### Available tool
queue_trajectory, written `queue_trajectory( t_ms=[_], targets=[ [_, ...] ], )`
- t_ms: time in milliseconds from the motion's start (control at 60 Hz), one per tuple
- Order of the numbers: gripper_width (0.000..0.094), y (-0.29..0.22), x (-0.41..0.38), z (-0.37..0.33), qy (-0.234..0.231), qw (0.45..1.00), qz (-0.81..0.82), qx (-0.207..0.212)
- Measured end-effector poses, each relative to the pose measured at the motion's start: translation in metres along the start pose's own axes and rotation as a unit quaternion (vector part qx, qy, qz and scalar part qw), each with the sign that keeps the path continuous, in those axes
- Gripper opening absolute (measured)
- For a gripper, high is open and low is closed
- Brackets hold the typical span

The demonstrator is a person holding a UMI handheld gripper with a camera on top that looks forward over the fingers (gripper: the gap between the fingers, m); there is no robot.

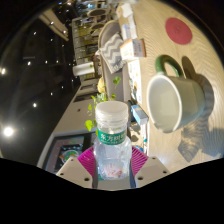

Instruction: Pour water

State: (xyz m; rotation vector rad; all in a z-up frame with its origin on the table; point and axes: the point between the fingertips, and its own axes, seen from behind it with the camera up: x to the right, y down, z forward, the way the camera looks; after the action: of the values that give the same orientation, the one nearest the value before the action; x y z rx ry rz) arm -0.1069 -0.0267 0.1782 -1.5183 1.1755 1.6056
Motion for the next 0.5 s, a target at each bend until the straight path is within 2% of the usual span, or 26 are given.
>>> queue_trajectory(
  t_ms=[150,350,500],
  targets=[
    [0.0423,-0.022,-0.033,-0.013,0.064,0.957,-0.283,0.023],
    [0.0423,-0.092,-0.093,-0.046,0.112,0.828,-0.542,0.093],
    [0.0423,-0.168,-0.083,-0.072,0.171,0.728,-0.653,0.122]
  ],
)
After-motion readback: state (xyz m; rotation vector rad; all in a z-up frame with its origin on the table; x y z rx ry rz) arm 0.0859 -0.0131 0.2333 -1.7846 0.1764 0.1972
